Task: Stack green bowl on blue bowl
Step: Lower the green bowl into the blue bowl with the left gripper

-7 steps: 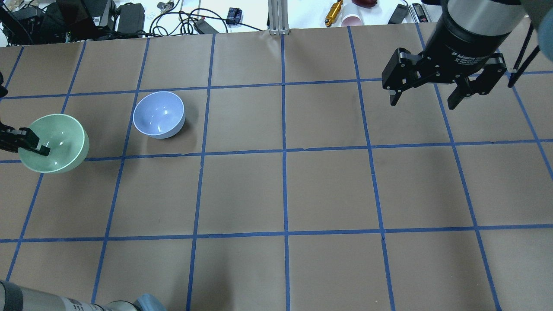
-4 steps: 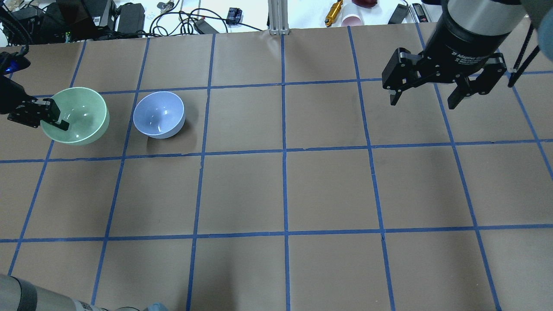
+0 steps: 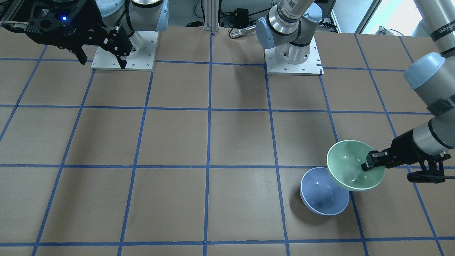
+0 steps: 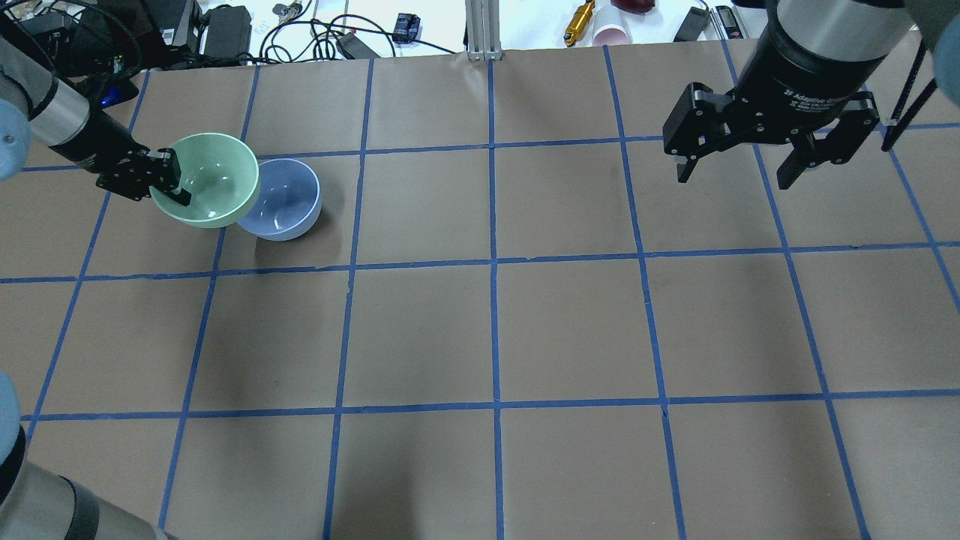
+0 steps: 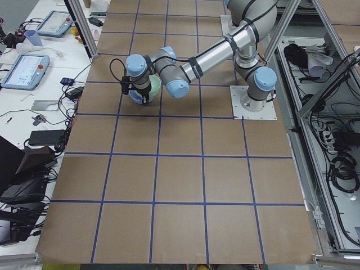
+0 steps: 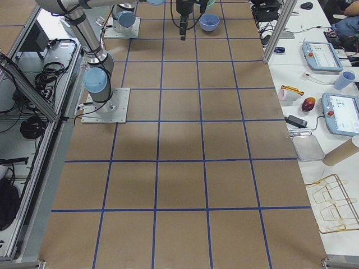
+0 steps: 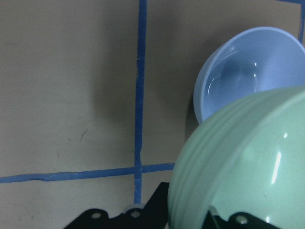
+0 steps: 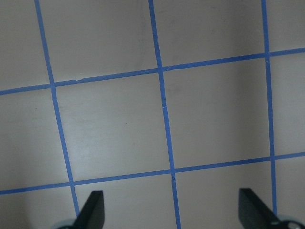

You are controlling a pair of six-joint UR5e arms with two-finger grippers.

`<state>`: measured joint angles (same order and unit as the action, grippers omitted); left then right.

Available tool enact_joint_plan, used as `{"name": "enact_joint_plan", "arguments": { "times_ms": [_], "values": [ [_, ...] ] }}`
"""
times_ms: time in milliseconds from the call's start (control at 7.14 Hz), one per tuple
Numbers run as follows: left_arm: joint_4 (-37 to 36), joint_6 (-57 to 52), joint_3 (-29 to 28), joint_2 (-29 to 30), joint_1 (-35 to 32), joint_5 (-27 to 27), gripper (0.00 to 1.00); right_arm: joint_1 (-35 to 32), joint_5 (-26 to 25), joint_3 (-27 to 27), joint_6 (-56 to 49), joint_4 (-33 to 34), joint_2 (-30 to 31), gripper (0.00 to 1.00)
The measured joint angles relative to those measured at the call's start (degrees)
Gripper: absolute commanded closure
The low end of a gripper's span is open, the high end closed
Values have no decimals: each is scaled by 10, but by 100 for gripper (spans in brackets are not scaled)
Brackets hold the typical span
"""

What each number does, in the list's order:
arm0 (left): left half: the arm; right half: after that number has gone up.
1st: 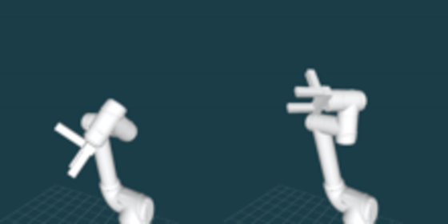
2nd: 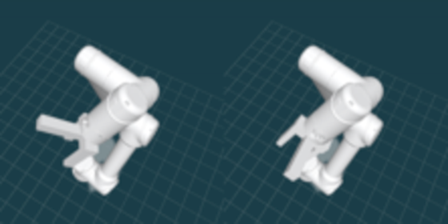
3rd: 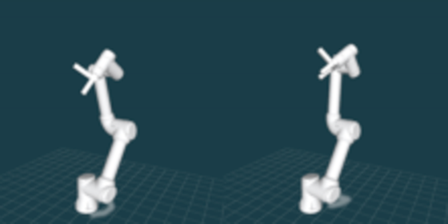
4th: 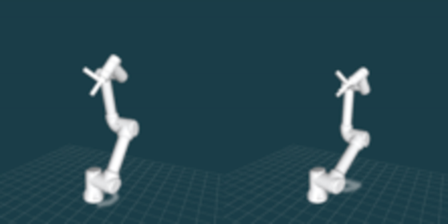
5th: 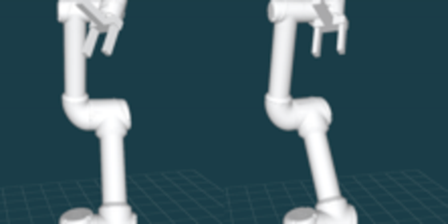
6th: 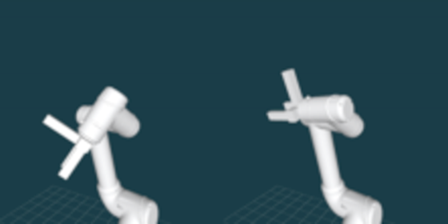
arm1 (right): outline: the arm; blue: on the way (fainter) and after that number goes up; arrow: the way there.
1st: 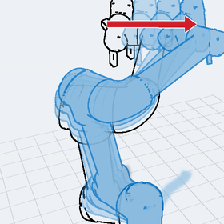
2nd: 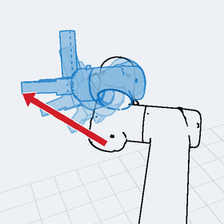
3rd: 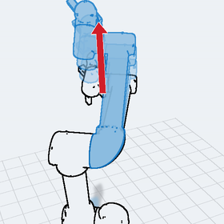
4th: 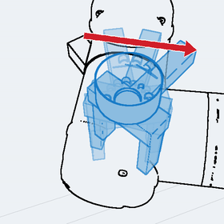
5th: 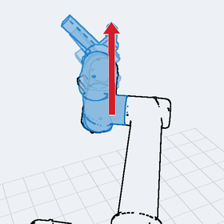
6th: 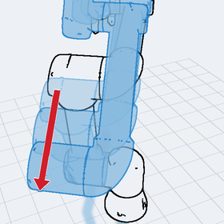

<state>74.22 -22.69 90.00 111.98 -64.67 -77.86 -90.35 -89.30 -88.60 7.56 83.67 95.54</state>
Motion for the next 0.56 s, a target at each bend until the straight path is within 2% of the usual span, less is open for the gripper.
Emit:
{"name": "enact_joint_plan", "arguments": {
  "times_ms": [560],
  "values": [
    [-54, 65, -37, 50, -42, 22, 100, 0, 0, 0, 0, 0, 0, 0]
  ]
}}
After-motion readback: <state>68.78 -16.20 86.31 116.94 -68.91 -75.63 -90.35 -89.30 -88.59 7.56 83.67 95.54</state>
